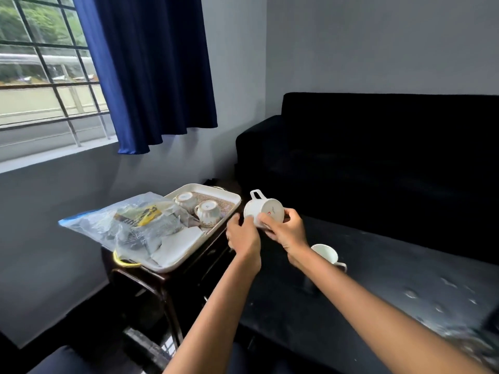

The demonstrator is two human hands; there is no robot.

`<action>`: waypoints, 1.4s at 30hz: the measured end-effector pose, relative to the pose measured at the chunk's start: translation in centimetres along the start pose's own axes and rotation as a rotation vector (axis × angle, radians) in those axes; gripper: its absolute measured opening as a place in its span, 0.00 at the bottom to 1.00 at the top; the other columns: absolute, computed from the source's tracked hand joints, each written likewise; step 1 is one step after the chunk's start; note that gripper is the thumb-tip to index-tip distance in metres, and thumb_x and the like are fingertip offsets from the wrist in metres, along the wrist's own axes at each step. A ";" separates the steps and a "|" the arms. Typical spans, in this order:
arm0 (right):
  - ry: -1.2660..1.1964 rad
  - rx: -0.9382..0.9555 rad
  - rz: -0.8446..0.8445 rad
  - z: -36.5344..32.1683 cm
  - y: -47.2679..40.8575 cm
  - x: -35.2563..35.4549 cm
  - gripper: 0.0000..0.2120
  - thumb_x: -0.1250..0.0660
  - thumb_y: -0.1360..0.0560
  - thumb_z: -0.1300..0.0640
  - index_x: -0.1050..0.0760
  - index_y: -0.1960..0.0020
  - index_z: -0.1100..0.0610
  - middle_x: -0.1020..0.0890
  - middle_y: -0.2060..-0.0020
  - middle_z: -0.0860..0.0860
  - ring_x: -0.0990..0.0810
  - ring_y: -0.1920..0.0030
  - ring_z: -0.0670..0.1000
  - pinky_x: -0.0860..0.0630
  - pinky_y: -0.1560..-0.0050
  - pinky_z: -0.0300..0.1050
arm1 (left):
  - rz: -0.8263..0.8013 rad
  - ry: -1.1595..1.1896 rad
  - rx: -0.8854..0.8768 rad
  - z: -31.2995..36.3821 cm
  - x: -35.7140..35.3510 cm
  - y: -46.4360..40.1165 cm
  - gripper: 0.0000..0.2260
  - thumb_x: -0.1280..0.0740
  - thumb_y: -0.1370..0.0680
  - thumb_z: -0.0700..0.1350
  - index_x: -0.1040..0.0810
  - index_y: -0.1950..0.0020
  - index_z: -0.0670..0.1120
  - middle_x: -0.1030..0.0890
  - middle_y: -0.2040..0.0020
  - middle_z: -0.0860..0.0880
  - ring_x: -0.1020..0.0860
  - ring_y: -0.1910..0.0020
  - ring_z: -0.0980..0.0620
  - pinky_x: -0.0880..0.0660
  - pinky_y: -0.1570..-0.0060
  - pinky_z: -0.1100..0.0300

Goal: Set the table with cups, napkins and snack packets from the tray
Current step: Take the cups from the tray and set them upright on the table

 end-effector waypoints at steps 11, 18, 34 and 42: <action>0.047 0.008 -0.079 1.4 4.3 5.3 0.20 0.26 0.33 0.49 0.27 0.44 0.54 0.20 0.52 0.44 0.23 0.50 0.41 0.29 0.57 0.32 | -0.388 0.240 0.350 -2.6 -1.9 2.8 0.22 0.31 0.26 0.53 0.26 0.38 0.41 0.20 0.44 0.41 0.19 0.50 0.47 0.22 0.49 0.54; 0.150 0.044 0.020 1.8 5.1 9.9 0.36 0.25 0.33 0.55 0.37 0.29 0.50 0.28 0.39 0.47 0.27 0.40 0.48 0.29 0.43 0.42 | -0.400 0.078 0.115 -4.2 -3.4 4.3 0.05 0.26 0.29 0.48 0.17 0.57 0.48 0.14 0.62 0.53 0.17 0.60 0.57 0.23 0.60 0.64; 0.135 0.031 0.208 3.9 7.7 19.3 0.31 0.43 0.30 0.74 0.35 0.29 0.56 0.29 0.36 0.46 0.32 0.35 0.44 0.34 0.34 0.43 | -0.534 -0.250 -0.263 -9.9 -10.5 9.4 0.27 0.25 0.30 0.41 0.32 0.36 0.52 0.24 0.50 0.63 0.24 0.51 0.67 0.25 0.52 0.68; 0.082 -0.087 0.317 7.9 6.9 23.2 0.32 0.42 0.30 0.73 0.38 0.28 0.54 0.29 0.45 0.41 0.27 0.50 0.38 0.31 0.50 0.34 | -0.662 -0.346 -0.212 -14.1 -15.3 10.4 0.34 0.25 0.32 0.39 0.38 0.31 0.51 0.25 0.39 0.54 0.25 0.40 0.55 0.28 0.38 0.57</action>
Point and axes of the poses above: each hand's wrist, its own y-axis away from the middle knuckle, its own x-axis out of the back of the hand, z = x × y, the point moved 3 cm from there along -y, towards the middle knuckle
